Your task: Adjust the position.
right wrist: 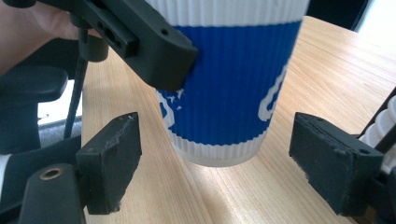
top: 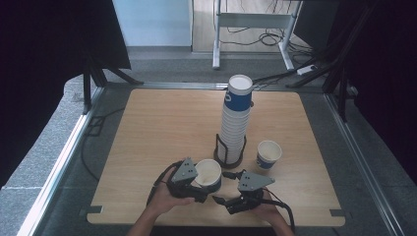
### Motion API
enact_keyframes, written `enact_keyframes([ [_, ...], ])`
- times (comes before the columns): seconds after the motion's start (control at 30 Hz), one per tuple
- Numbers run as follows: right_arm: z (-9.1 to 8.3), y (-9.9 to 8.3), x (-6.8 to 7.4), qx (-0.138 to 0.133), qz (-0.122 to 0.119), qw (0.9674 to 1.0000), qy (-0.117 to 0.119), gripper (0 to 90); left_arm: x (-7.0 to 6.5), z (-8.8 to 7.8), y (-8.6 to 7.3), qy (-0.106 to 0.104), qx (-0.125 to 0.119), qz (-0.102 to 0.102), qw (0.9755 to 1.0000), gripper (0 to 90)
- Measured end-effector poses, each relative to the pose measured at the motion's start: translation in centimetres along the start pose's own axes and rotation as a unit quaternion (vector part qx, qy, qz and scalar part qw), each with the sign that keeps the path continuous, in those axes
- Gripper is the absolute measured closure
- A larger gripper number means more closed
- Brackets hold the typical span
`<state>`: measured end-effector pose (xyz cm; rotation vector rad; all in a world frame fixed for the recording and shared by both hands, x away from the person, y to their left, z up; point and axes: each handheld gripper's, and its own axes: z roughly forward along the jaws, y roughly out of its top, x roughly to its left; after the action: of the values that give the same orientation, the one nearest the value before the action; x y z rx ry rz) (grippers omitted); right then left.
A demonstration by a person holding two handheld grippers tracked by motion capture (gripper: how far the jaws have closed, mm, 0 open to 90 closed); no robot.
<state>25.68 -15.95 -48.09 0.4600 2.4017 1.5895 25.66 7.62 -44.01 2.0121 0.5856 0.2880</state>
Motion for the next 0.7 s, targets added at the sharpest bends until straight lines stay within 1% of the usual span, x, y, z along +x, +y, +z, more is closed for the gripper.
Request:
enact_keyframes([
  [0.1, 0.4, -0.1, 0.3, 0.008, -0.005, 1.0, 0.0, 16.2, -0.3, 0.2, 0.1, 0.009, 0.013, 0.015, 0.9998, 20.1],
  [0.17, 0.7, -0.1, 0.4, 0.011, -0.007, 0.9999, 0.0, 15.8, -0.6, 0.3, 0.1, 0.016, 0.025, 0.029, 0.9991, 20.1],
  [0.2, 0.8, -0.1, 0.5, 0.014, -0.009, 0.9999, 0.0, 15.6, -0.7, 0.3, 0.1, 0.016, 0.03, 0.038, 0.9987, 20.0],
  [0.3, 1.2, -0.1, 0.7, 0.016, -0.011, 0.9998, 0.0, 15.3, -1.1, 0.6, 0.2, 0.015, 0.042, 0.05, 0.9978, 20.0],
  [0.53, 1.8, -0.1, 1.0, 0.022, -0.02, 0.9995, -0.004, 15.2, -1.6, 1.1, 0.0, 0.015, 0.061, 0.066, 0.9958, 19.9],
  [0.7, 1.9, -0.1, 1.0, 0.022, -0.024, 0.9994, -0.013, 15.8, -1.8, 1.4, -0.1, 0.01, 0.07, 0.077, 0.9945, 19.9],
])
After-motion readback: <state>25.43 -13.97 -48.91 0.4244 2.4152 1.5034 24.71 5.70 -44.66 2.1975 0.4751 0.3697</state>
